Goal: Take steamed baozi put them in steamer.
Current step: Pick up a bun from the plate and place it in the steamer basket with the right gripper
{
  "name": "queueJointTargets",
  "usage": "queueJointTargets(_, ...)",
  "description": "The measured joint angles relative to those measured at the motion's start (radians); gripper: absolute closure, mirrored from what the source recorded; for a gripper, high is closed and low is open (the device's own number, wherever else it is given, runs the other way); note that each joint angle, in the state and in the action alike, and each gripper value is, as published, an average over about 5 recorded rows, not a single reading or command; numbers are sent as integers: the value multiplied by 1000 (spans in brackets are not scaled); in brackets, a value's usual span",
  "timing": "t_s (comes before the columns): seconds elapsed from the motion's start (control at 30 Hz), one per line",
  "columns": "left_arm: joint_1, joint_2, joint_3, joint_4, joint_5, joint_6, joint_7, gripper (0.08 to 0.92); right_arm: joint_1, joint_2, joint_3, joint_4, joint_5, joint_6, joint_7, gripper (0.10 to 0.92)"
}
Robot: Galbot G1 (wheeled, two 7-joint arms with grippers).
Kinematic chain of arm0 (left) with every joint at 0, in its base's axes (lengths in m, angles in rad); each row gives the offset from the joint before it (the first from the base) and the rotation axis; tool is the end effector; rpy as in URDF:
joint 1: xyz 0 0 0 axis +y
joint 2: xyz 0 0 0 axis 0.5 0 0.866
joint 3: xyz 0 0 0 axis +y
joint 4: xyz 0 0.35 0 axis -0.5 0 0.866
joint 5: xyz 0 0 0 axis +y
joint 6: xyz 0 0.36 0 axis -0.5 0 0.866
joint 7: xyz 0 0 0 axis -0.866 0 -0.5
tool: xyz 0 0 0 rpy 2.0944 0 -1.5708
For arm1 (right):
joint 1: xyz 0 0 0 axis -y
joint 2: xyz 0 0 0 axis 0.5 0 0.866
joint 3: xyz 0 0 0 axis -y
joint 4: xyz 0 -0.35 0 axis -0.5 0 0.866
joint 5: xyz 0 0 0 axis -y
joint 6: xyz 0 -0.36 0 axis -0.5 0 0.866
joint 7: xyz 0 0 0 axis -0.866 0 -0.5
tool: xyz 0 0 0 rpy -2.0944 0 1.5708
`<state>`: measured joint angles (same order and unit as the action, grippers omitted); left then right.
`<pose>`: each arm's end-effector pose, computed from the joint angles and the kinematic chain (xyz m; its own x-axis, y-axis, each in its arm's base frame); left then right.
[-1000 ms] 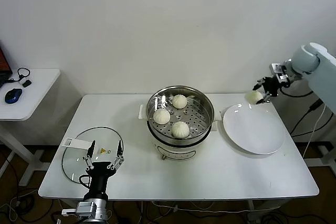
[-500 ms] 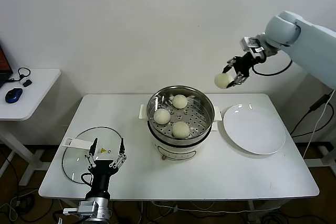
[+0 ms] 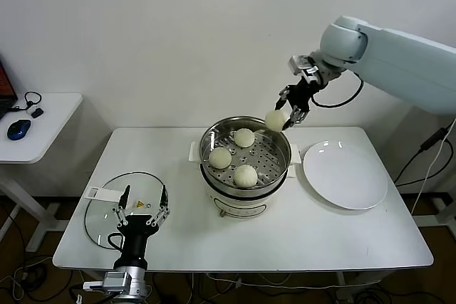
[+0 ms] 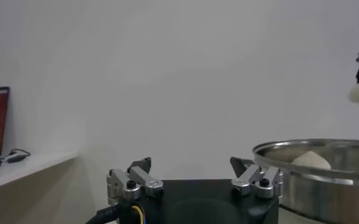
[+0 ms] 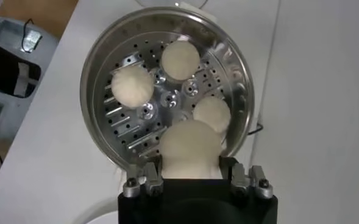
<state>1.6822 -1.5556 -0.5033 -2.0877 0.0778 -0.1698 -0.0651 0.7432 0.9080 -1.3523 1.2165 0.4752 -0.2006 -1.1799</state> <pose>0.1498 -0.0037 -0.3242 -0.9981 -0.0265 -0.0559 -0.0306 0.9968 0.0739 0.5809 -0.0384 0.0257 -0.1688 -0.2786 0.9455 -0.9463 -0.2224 -0.2345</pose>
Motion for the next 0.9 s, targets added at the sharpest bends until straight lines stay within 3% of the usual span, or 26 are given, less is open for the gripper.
queueJointTargets(0.9,-17,6,-23,13,-17,5,0,177,-201,138,10,-134,-77,-23,16,414)
